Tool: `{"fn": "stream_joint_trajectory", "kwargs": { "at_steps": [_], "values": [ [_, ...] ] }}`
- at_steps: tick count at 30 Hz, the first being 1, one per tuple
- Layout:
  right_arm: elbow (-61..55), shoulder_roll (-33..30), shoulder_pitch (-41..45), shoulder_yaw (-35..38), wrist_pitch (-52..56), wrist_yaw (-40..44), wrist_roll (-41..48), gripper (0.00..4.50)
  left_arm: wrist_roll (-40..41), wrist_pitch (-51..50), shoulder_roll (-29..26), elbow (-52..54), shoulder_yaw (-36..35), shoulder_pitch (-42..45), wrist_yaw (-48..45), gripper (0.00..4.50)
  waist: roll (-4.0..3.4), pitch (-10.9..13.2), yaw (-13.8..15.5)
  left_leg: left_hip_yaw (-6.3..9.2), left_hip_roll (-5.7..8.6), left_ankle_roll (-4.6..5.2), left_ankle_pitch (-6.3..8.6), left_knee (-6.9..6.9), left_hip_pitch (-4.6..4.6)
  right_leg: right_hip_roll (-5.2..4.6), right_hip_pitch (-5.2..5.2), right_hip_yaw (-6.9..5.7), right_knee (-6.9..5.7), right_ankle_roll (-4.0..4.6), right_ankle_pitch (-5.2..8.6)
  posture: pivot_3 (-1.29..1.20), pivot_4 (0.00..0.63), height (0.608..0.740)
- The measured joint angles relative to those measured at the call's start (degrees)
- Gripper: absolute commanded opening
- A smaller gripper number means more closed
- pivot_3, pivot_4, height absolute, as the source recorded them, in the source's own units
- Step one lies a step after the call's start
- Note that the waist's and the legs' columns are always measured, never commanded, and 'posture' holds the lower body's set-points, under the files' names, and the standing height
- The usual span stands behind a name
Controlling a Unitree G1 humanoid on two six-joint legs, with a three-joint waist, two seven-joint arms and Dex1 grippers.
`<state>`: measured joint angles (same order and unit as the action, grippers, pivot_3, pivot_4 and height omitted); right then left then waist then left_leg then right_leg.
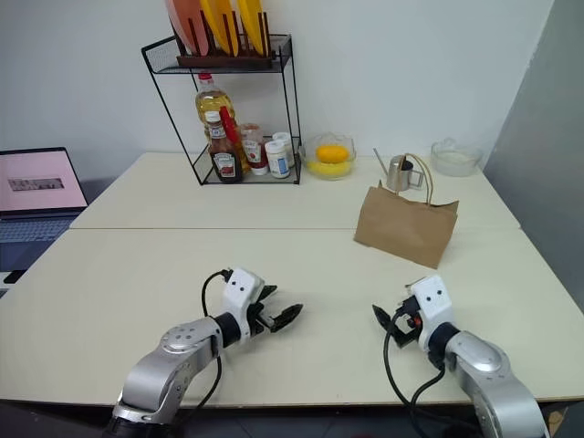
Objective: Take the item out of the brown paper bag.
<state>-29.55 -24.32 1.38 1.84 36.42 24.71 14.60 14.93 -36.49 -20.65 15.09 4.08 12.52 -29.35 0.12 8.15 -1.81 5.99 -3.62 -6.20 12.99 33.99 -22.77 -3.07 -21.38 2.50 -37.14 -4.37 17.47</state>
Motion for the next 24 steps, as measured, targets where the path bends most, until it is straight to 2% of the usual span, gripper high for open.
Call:
{"fn": "stream_joint_trajectory", "kwargs": {
  "at_steps": [8, 15, 17, 20, 24],
  "values": [
    [-0.13, 0.88, -0.16, -0.56, -0.77, -2.69, -0.63, 4.5, 0.01, 0.58, 1.41, 0.07, -1.3, -0.25, 3.65, 4.44, 0.0, 0.0, 0.0, 0.0, 0.0, 0.0, 0.0, 0.0, 0.0, 0.0, 0.0, 0.0, 0.0, 0.0, 0.0, 0.0, 0.15, 0.74],
    [-0.23, 1.95, -0.1, -2.6, -0.08, -6.94, -4.43, 4.5, -2.12, 0.87, 6.91, 0.04, 1.3, -0.27, 8.7, 4.44, 0.0, 0.0, 0.03, 0.0, 0.0, -0.01, 0.0, 0.02, -0.01, 0.0, 0.0, 0.0, -0.01, 0.0, 0.0, 0.0, 0.15, 0.74],
    [-0.35, 1.48, 0.47, -3.11, 0.69, -7.82, -5.72, 4.5, -1.93, 0.74, 6.27, 0.03, 1.57, 1.98, 7.78, 4.44, 0.0, 0.0, 0.03, 0.0, 0.0, -0.01, -0.01, 0.02, -0.02, 0.0, -0.03, -0.01, -0.03, 0.0, 0.0, 0.0, 0.15, 0.74],
    [-1.36, -0.98, 2.25, -3.74, 2.6, -8.67, -8.66, 4.5, -0.47, -0.36, 1.72, 0.31, 1.23, 7.7, 3.25, 4.44, -0.01, 0.0, 0.0, 0.0, 0.01, -0.01, -0.01, 0.03, 0.01, 0.0, 0.0, 0.0, -0.04, 0.0, 0.0, 0.0, 0.15, 0.74],
    [-1.98, -5.13, 7.95, -3.67, 6.76, -8.73, -11.3, 4.5, 5.2, -5.18, -2.25, 1.39, -0.25, 13.95, -3.03, 4.44, -0.01, 0.03, -0.05, 0.0, 0.01, -0.01, -0.01, 0.04, -0.04, 0.0, -0.04, -0.01, -0.04, 0.0, 0.0, 0.0, 0.15, 0.74]
  ]
}}
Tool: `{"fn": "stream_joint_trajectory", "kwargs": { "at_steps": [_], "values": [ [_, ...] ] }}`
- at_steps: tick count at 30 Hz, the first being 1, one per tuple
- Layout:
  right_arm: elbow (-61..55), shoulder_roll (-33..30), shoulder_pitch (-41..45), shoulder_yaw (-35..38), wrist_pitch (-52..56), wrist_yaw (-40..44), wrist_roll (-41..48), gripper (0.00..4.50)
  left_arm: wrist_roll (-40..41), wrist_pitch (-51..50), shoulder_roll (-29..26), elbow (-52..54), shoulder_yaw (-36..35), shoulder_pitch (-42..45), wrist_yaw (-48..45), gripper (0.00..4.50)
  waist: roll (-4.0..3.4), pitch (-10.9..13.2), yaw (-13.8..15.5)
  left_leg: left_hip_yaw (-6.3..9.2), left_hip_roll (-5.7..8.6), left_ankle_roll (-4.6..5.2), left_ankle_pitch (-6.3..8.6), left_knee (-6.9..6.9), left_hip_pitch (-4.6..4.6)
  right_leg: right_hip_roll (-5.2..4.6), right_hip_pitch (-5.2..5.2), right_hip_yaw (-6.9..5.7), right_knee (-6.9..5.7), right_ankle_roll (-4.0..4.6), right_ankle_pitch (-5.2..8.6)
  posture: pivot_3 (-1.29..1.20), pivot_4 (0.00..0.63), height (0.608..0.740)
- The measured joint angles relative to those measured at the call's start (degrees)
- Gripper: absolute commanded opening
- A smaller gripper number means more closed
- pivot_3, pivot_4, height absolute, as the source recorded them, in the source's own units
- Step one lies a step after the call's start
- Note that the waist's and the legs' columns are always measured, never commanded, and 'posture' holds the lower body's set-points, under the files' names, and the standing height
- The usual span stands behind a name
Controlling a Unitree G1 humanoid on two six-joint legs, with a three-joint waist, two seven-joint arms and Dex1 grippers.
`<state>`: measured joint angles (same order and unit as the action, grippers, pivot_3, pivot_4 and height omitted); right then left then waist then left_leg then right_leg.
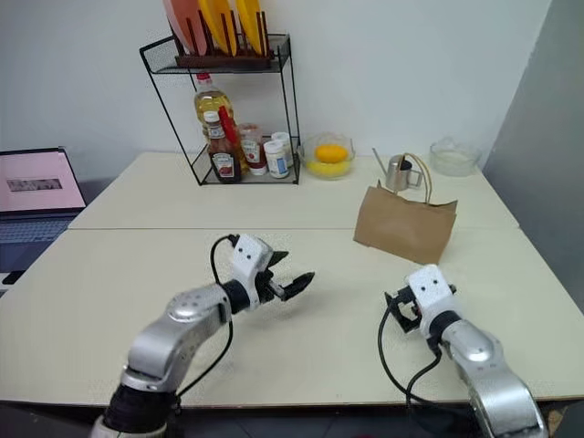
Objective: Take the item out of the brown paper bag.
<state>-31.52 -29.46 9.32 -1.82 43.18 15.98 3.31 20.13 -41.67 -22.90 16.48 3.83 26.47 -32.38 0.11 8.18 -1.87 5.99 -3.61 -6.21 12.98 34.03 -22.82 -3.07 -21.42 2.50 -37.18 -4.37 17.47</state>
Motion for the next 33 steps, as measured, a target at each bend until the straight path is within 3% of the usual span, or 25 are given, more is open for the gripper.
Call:
{"fn": "stream_joint_trajectory", "kwargs": {
  "at_steps": [8, 17, 25, 28, 33],
  "values": [
    [4.35, -8.55, 26.02, -1.62, 3.88, 0.8, -5.91, 4.5, 10.47, -8.45, -0.34, 1.28, -3.95, 17.33, -3.44, 4.44, -0.03, 0.06, -0.25, -0.02, 0.0, 0.0, 0.0, 0.04, -0.02, 0.0, 0.05, -0.04, 0.11, 0.0, 0.01, 0.0, 0.15, 0.74],
    [39.11, -7.12, 44.5, -10.96, -10.95, 0.6, -15.79, 4.5, 7.72, -4.52, 0.37, -3.18, -1.09, 16.65, -3.15, 4.44, -0.02, 0.07, -1.26, -0.23, -0.02, 0.01, 0.0, 0.26, -0.13, -0.03, -0.09, -0.01, 0.11, 0.04, 0.03, 0.0, 0.15, 0.74],
    [77.7, -0.97, 60.28, -12.34, -27.61, -1.59, -18.14, 4.5, 7.95, -3.99, 2.81, -2.6, -2.15, 15.88, -0.18, 4.44, -0.07, 0.1, -1.64, -0.39, -0.05, 0.01, 0.0, 0.21, -0.16, -0.07, -0.14, 0.01, 0.09, 0.05, 0.03, 0.0, 0.15, 0.74],
    [86.9, -0.03, 64.08, -12.28, -32.58, -2.35, -18.26, 3.91, 7.93, -3.99, 2.91, -2.56, -2.35, 15.81, 0.92, 4.5, -0.09, 0.11, -1.65, -0.52, -0.06, 0.01, 0.0, 0.2, -0.2, -0.09, -0.15, 0.01, 0.05, 0.05, 0.03, 0.0, 0.15, 0.74],
    [92.94, 0.01, 68.66, -12.31, -38.16, -2.37, -19.86, 2.18, 7.66, -3.7, 2.42, -2.62, -4.17, 15.56, 1.91, 4.5, -0.11, 0.12, -1.86, -0.84, -0.15, 0.01, 0.0, 0.14, -0.2, -0.11, -0.18, 0.02, 0.06, 0.04, 0.04, 0.0, 0.15, 0.74]
  ]
}}
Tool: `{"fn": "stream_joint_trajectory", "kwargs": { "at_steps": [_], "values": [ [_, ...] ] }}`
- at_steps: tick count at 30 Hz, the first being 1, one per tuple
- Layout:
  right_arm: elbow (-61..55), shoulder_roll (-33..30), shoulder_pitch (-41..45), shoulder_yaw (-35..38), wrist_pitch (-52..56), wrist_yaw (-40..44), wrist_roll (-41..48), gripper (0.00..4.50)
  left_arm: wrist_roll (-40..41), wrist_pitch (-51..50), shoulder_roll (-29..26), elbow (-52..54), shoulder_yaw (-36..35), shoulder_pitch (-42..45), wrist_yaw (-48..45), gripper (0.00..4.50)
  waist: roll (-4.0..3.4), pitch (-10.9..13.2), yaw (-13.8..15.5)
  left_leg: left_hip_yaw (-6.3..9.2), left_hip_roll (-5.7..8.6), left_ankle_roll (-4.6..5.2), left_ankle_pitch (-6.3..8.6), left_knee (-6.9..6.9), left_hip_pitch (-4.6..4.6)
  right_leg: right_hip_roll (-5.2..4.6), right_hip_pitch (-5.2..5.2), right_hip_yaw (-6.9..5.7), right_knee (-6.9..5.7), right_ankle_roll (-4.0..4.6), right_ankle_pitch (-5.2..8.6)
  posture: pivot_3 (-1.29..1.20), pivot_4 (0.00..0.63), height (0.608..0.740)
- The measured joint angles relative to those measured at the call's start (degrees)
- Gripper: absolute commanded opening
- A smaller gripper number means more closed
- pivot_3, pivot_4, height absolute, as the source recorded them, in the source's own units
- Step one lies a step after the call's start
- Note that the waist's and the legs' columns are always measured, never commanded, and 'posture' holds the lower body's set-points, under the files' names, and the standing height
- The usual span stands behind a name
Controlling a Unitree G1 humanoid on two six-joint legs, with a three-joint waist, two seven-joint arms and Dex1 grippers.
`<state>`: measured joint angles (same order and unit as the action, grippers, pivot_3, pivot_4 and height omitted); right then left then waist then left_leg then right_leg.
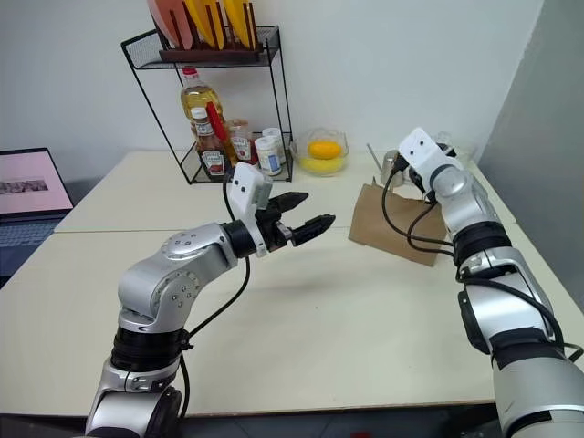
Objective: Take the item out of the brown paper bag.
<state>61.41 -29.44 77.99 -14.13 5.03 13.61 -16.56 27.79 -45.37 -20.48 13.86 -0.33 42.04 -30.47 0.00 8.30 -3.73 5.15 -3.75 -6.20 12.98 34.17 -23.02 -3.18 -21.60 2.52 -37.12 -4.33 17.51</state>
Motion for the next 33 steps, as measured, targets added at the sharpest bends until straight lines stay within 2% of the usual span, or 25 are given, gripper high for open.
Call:
{"fn": "stream_joint_trajectory", "kwargs": {
  "at_steps": [6, 11, 26, 29, 33],
  "values": [
    [-1.59, 1.01, 0.94, -0.46, -0.46, 3.33, -0.75, 0.04, -0.4, 1.31, -0.8, -1.19, -0.1, 0.12, -0.15, 4.5, -0.01, 0.0, -0.08, -0.14, -0.03, 0.0, 0.0, -0.02, 0.0, -0.02, -0.02, 0.01, -0.01, 0.0, 0.0, 0.0, 0.15, 0.74],
    [-8.03, 1.23, -1.87, -0.63, 2.23, 8.65, -0.68, 0.01, -0.62, 1.92, -0.85, -1.34, -0.09, 0.12, -0.14, 4.5, -0.01, 0.0, -0.07, -0.15, -0.03, 0.0, 0.0, -0.01, -0.01, -0.03, -0.02, 0.01, -0.03, 0.0, 0.0, 0.0, 0.15, 0.74],
    [-29.01, 4.36, -3.18, 1.85, 14.95, 12.49, 2.06, 0.01, -0.56, 0.44, -5.46, 0.19, -0.57, -1.42, -0.09, 4.5, -0.04, 0.02, -1.0, -0.16, -0.03, 0.0, 0.0, -0.01, -0.19, -0.03, -0.3, 0.02, -0.2, 0.0, 0.01, 0.0, 0.15, 0.74],
    [-33.68, 5.48, -3.85, 1.83, 18.22, 13.53, 2.18, 0.01, -0.56, 0.32, -5.97, 0.19, -1.43, -1.4, 0.0, 4.5, -0.04, 0.02, -1.05, -0.16, -0.02, 0.0, 0.0, 0.14, -0.36, -0.03, -0.64, 0.02, -0.74, 0.0, 0.01, 0.0, 0.15, 0.74],
    [-37.88, 7.6, -5.24, 1.74, 21.76, 14.02, 2.39, 0.01, -0.56, -0.28, -6.67, 0.19, -1.6, -1.39, -0.04, 4.5, -0.04, 0.03, -1.06, -0.16, -0.02, 0.01, 0.0, 0.14, -0.37, -0.03, -0.66, 0.01, -0.83, 0.0, 0.03, 0.0, 0.15, 0.74]
  ]
}}
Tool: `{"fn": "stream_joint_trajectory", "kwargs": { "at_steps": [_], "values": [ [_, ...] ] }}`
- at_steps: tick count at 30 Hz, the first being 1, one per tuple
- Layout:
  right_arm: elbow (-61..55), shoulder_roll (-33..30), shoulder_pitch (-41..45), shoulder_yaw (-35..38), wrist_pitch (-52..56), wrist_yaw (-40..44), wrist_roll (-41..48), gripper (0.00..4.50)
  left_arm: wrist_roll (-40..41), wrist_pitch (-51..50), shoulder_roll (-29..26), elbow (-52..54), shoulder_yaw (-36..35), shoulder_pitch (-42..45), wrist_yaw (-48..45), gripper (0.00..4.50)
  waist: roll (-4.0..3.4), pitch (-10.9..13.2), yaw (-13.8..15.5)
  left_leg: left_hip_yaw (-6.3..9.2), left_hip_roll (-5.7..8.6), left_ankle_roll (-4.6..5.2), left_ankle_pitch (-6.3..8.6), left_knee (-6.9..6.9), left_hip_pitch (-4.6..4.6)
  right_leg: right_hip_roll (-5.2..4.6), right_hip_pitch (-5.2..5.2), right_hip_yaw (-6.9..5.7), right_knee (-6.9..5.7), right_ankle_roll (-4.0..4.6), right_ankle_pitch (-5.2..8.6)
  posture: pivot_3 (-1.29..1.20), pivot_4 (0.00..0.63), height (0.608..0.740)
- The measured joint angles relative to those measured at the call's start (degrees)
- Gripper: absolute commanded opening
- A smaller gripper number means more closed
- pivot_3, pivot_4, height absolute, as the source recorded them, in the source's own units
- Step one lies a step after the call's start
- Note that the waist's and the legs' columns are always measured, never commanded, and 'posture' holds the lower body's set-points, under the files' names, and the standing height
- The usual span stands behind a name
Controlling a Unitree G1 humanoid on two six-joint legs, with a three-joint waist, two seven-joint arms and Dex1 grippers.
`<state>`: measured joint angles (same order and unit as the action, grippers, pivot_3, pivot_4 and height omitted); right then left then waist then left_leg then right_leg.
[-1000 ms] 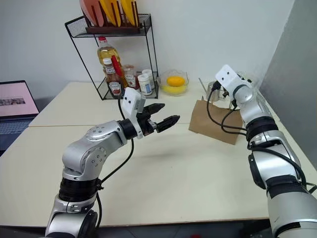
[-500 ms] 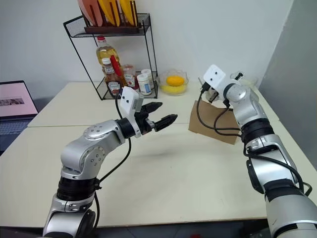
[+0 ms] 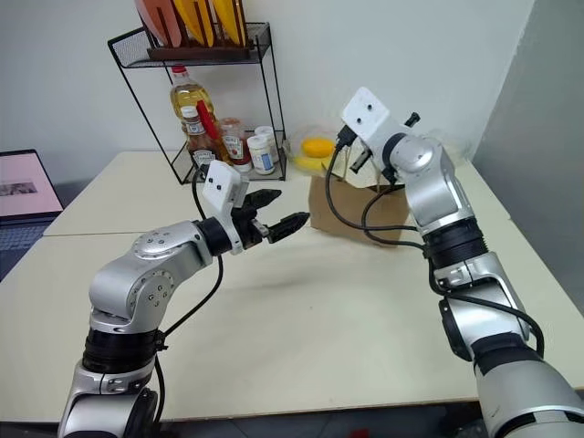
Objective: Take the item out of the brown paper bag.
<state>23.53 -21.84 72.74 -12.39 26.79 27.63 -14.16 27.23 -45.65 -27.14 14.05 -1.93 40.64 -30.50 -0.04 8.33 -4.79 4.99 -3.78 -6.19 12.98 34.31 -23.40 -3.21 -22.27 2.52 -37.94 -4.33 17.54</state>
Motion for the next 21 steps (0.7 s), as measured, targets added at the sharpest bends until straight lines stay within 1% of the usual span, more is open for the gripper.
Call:
{"fn": "stream_joint_trajectory", "kwargs": {
  "at_steps": [7, 21],
  "values": [
    [-4.16, 5.5, -1.32, -0.78, 4.26, 0.54, 0.94, 0.01, 0.01, -0.16, -0.18, 0.01, -0.27, 0.35, 0.19, 4.5, 0.0, 0.0, -0.13, 0.01, 0.0, 0.0, 0.0, 0.02, -0.01, 0.0, -0.02, -0.02, -0.03, 0.04, 0.03, 0.0, 0.15, 0.74],
    [-7.19, 9.76, 0.5, -1.32, 7.22, 1.17, 2.05, 0.01, 0.01, -0.15, -0.42, 0.22, -0.38, 0.18, 0.97, 4.5, -0.01, 0.0, -0.22, 0.02, 0.0, 0.0, 0.0, 0.04, -0.02, 0.0, -0.03, -0.02, -0.1, 0.08, 0.1, 0.0, 0.15, 0.74]
  ]
}}
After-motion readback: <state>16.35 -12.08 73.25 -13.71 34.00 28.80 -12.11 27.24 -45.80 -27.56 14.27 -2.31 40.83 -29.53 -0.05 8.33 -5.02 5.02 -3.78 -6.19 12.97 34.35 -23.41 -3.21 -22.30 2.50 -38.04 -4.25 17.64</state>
